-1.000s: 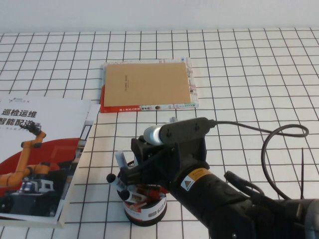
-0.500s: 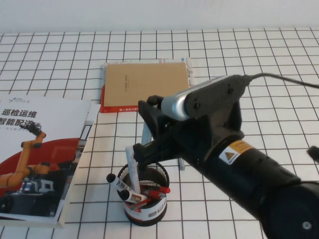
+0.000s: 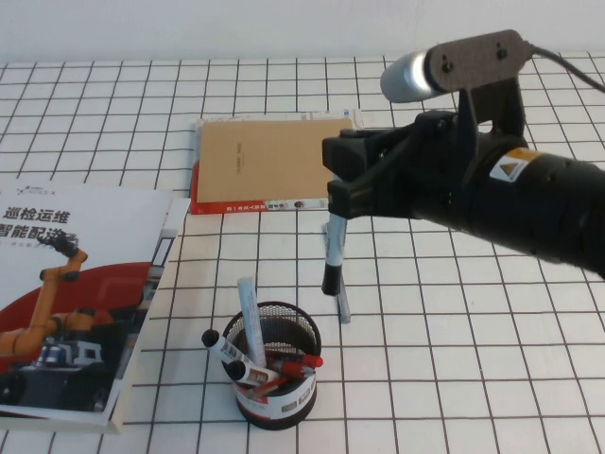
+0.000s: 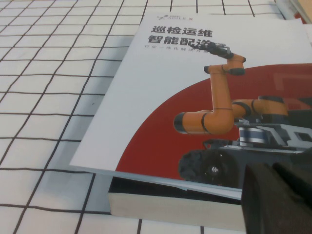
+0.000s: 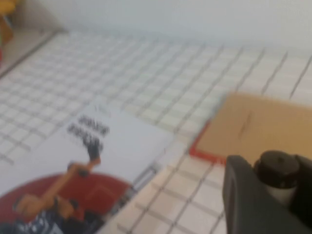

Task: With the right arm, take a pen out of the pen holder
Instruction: 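Take a marker out of the pen holder and lay it on the table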

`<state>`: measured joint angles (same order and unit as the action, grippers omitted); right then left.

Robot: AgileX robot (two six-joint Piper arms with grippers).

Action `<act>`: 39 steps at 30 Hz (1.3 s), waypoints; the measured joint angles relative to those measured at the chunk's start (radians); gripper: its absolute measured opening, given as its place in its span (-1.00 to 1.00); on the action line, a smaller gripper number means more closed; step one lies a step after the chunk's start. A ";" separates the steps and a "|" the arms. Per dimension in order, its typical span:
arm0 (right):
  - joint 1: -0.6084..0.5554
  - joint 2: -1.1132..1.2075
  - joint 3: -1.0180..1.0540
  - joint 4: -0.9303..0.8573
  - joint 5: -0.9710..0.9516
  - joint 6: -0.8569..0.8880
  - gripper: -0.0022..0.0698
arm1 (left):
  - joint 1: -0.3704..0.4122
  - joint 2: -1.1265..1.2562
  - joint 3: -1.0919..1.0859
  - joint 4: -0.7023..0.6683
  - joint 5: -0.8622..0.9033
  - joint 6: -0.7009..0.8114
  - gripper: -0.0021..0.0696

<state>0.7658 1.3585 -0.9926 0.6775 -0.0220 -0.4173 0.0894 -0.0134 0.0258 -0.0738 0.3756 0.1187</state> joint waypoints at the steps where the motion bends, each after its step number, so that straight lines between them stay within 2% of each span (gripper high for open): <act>1: -0.033 0.022 -0.027 -0.031 0.061 0.038 -0.58 | 0.000 0.000 0.000 0.000 0.000 0.000 -0.95; 6: -0.140 0.140 -0.171 -0.122 0.372 0.188 -0.58 | 0.000 0.000 0.000 0.000 0.000 0.000 -0.95; 14: -0.183 0.375 -0.425 -0.153 0.670 0.253 -0.58 | 0.000 0.000 0.000 0.000 0.000 0.000 -0.95; 30: -0.257 0.771 -0.772 -0.145 0.855 0.311 -0.58 | 0.000 0.000 0.000 0.000 0.000 0.000 -0.95; 39: -0.268 0.862 -0.848 -0.139 0.825 0.318 -0.58 | 0.000 0.000 0.000 0.000 0.000 0.000 -0.95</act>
<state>0.4981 2.2206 -1.8408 0.5381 0.8025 -0.0996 0.0894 -0.0134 0.0258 -0.0738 0.3756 0.1187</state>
